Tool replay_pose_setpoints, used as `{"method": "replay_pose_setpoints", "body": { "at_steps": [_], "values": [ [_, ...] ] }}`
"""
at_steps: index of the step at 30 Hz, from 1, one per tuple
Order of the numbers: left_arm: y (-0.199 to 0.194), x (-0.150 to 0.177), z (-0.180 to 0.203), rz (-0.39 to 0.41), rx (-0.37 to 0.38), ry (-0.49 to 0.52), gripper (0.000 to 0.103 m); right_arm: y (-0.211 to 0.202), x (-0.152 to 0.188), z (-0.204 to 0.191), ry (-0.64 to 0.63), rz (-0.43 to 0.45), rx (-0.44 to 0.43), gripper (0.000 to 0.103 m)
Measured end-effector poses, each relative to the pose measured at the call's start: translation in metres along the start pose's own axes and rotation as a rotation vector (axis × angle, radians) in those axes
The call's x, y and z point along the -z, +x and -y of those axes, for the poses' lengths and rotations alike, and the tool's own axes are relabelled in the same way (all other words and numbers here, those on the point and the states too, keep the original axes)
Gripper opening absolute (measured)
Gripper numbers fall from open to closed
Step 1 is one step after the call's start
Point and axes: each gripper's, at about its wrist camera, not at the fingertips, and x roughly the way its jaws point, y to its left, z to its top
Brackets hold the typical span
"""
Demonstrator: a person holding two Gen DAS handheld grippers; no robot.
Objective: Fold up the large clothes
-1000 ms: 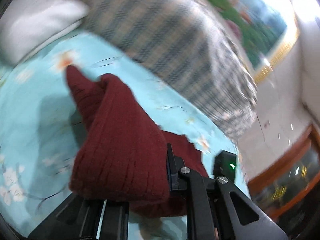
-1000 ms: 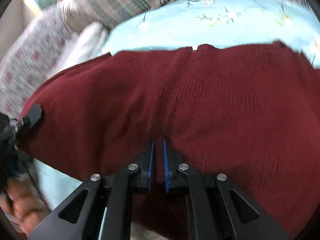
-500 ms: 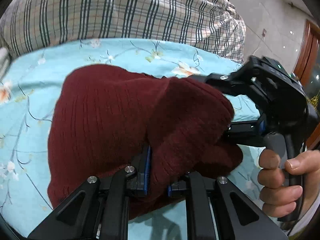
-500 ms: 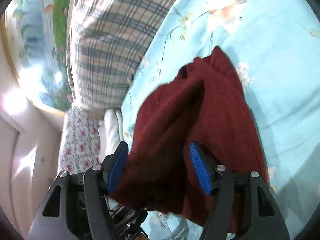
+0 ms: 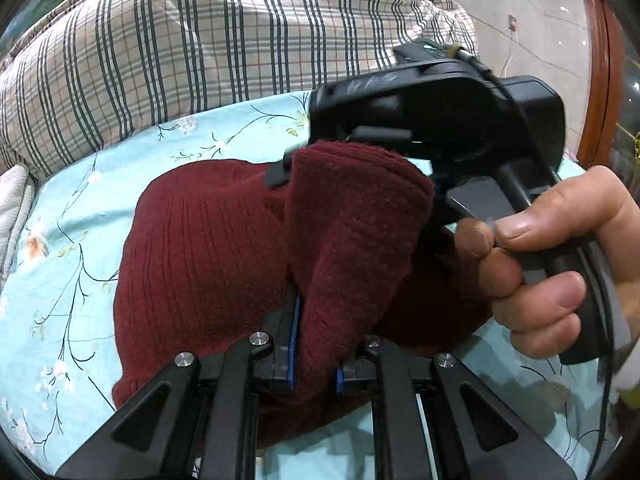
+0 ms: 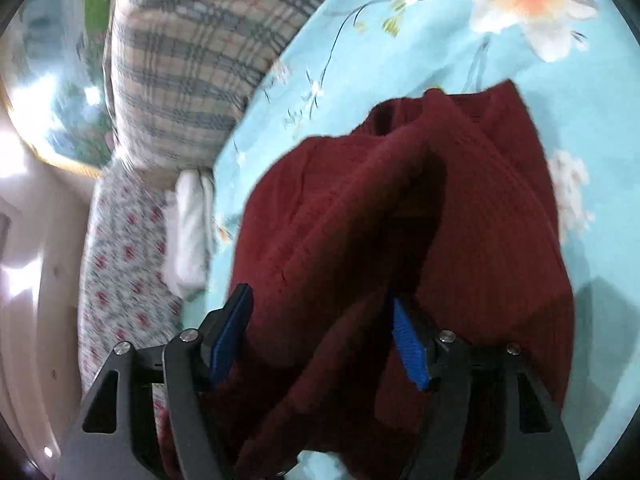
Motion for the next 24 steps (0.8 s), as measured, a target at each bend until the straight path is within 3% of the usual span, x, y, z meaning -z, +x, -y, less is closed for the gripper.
{"method": "replay_pose_setpoints", "body": {
  "at_steps": [1,4,7,9,14,20,22,24],
  "values": [
    [0.0,-0.003,0.001,0.0,0.004,-0.003,0.012,0.0,-0.002,-0.002,-0.008,-0.012,-0.005,0.029],
    [-0.009,-0.014,0.005,0.024,0.013,-0.001,0.012,-0.016,-0.006,-0.009,-0.053,0.031,-0.043,0.02],
    [-0.022,-0.027,0.015,0.076,0.045,0.019,0.012,-0.051,-0.005,-0.023,-0.133,0.134,-0.085,0.019],
    [-0.019,-0.031,0.023,0.074,0.071,0.031,0.012,-0.065,-0.002,-0.026,-0.178,0.178,-0.045,0.019],
    [0.022,-0.02,0.033,-0.032,0.147,0.021,0.012,-0.057,0.004,0.012,-0.159,0.146,0.119,0.018],
    [0.031,-0.015,0.036,-0.065,0.157,0.035,0.015,-0.055,0.013,0.035,-0.118,0.163,0.12,0.019],
    [0.027,-0.018,0.034,-0.065,0.167,0.022,0.02,-0.055,0.013,0.03,-0.136,0.167,0.143,0.02],
    [0.017,-0.016,0.034,-0.068,0.199,0.004,0.033,-0.059,0.013,0.024,-0.147,0.171,0.169,0.026]
  ]
}}
